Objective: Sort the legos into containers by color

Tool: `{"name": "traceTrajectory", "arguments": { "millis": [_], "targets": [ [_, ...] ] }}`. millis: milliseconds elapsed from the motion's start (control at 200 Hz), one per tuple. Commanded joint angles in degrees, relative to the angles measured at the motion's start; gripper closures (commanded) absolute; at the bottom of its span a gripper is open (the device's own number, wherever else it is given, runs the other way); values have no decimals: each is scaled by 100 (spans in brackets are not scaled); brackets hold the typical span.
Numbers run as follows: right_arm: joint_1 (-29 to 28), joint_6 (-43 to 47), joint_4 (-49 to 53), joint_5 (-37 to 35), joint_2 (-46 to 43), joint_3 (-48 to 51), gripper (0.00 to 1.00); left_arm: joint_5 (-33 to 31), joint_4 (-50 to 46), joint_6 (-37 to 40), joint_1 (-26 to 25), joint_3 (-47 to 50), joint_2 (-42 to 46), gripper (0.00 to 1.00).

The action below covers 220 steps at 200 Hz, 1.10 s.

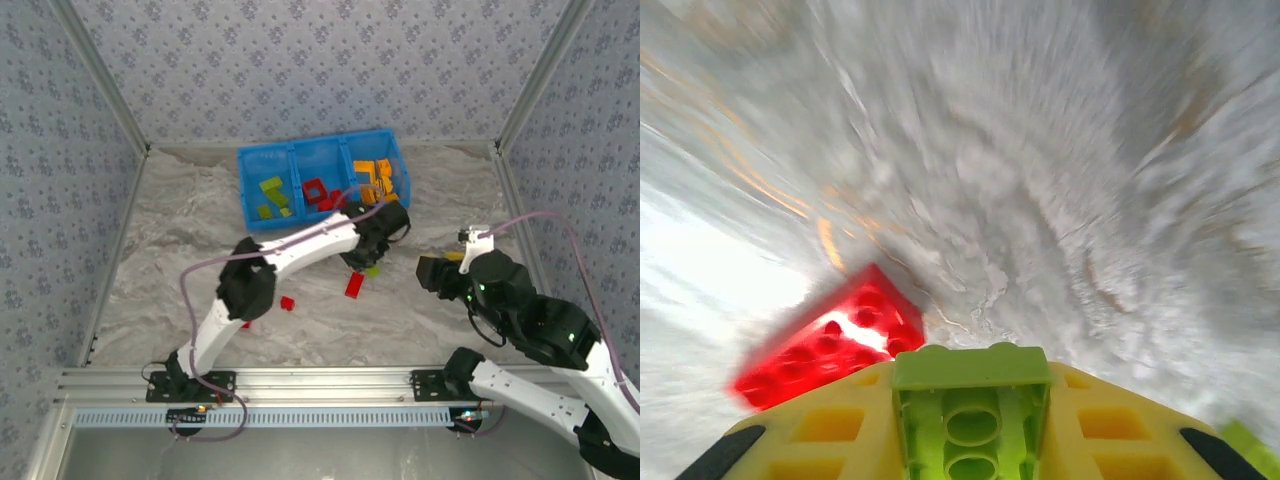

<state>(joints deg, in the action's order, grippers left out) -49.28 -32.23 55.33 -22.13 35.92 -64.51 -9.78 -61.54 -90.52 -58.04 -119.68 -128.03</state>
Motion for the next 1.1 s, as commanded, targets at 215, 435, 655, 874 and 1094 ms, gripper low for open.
{"name": "traceTrajectory", "arguments": {
  "millis": [215,435,655,874,1094],
  "targets": [
    [-991,1334,-2044,280,1827,-123,39,-1233,-41,2636,1663,1456,2423,76],
    [-1153,1412,-3835,426,2975,60,37,-1437,568,4366,2848,1611,2200,76],
    [-1082,1540,-5116,279,3505,326,32,-2235,336,5000,3190,281,756,76],
    [-882,1705,-6548,326,3972,800,29,-2573,51,4947,3238,-899,-289,76],
    [-835,1395,-6630,420,4156,863,28,-2986,45,4991,3246,-1220,-846,76]
  ]
}}
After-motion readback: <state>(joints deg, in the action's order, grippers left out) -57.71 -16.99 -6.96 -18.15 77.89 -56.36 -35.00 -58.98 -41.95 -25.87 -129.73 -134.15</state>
